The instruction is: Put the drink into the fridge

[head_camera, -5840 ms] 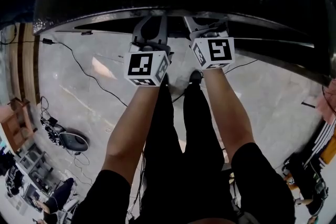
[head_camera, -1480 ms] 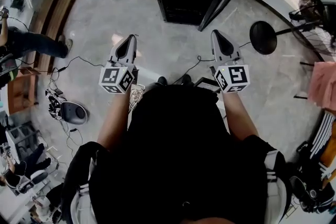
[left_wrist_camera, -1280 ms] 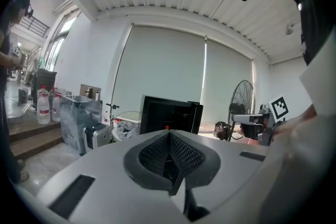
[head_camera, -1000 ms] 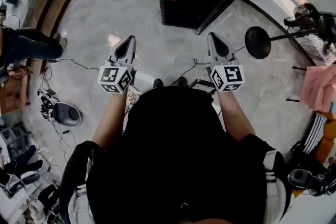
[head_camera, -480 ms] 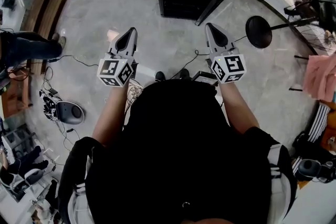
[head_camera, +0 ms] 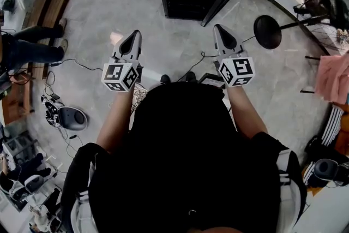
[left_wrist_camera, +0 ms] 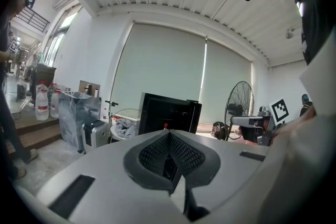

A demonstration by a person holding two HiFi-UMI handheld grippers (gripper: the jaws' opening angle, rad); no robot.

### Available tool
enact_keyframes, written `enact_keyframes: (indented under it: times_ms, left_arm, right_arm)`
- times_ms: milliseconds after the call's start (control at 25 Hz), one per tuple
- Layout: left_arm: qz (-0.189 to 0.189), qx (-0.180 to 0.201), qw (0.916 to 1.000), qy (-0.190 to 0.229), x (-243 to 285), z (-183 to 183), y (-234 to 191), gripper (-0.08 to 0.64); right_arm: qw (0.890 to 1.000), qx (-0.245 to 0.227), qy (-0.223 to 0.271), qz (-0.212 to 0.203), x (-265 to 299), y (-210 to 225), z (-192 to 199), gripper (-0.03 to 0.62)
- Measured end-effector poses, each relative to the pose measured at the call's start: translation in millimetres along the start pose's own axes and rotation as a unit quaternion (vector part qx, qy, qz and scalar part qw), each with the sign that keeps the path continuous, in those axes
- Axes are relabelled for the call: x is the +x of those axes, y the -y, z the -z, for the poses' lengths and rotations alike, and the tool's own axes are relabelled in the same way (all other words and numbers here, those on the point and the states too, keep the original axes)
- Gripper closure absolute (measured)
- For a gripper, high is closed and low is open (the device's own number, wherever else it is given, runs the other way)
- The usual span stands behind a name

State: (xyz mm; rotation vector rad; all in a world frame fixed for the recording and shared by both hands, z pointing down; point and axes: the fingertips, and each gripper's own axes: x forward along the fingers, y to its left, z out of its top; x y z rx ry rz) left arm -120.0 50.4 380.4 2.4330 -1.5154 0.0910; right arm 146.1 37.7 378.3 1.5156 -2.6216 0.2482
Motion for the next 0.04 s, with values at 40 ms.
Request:
enact_keyframes:
  times_ms: [40]
  left_arm:
    - [-0.004, 0.001, 1.0000, 0.001, -0.2, -0.1, 0.6, 0.545]
  right_arm:
    - [1.000, 0.001, 0.000, 0.002, -1.0, 1.4, 0.9, 0.571]
